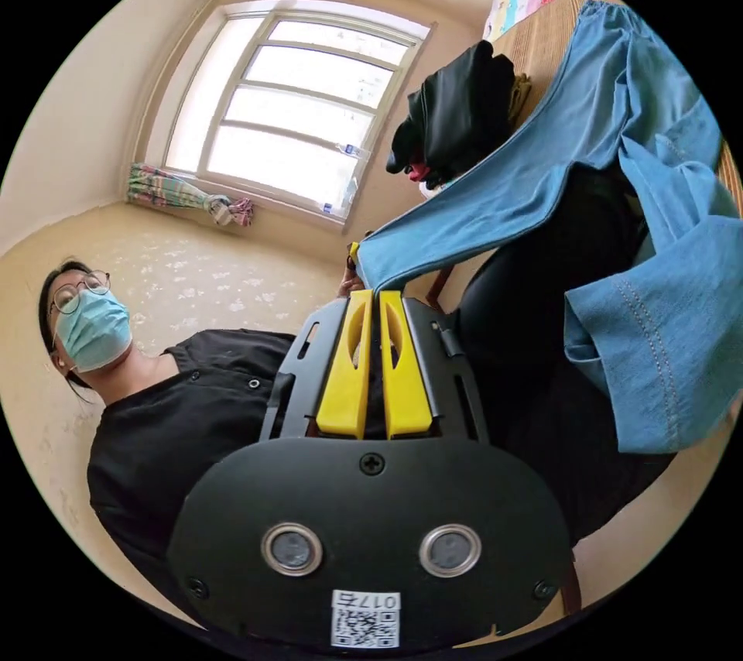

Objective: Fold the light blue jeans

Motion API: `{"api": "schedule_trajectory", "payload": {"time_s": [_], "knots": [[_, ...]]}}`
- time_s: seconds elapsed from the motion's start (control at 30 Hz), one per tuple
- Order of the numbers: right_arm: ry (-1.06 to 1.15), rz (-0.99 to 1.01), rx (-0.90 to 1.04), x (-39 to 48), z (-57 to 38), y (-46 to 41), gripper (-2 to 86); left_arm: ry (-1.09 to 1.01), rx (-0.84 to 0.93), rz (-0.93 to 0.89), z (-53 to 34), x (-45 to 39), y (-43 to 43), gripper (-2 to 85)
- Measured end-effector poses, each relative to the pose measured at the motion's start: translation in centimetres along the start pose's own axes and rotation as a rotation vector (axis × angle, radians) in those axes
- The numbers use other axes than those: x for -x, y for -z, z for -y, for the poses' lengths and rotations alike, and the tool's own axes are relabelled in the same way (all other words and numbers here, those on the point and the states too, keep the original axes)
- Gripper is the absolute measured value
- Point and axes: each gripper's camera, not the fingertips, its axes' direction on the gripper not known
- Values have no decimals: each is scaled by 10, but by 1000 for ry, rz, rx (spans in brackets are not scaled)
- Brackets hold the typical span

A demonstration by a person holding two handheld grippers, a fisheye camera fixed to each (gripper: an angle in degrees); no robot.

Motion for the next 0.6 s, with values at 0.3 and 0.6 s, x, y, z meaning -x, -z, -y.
{"api": "schedule_trajectory", "payload": {"time_s": [0.3,0.6], "knots": [[136,-40,72,73,-26,1,14,-106,313,274,-18,-30,-79,2],[-244,-271,281,-32,-59,-66,16,204,480,368,-54,124,-97,64]]}}
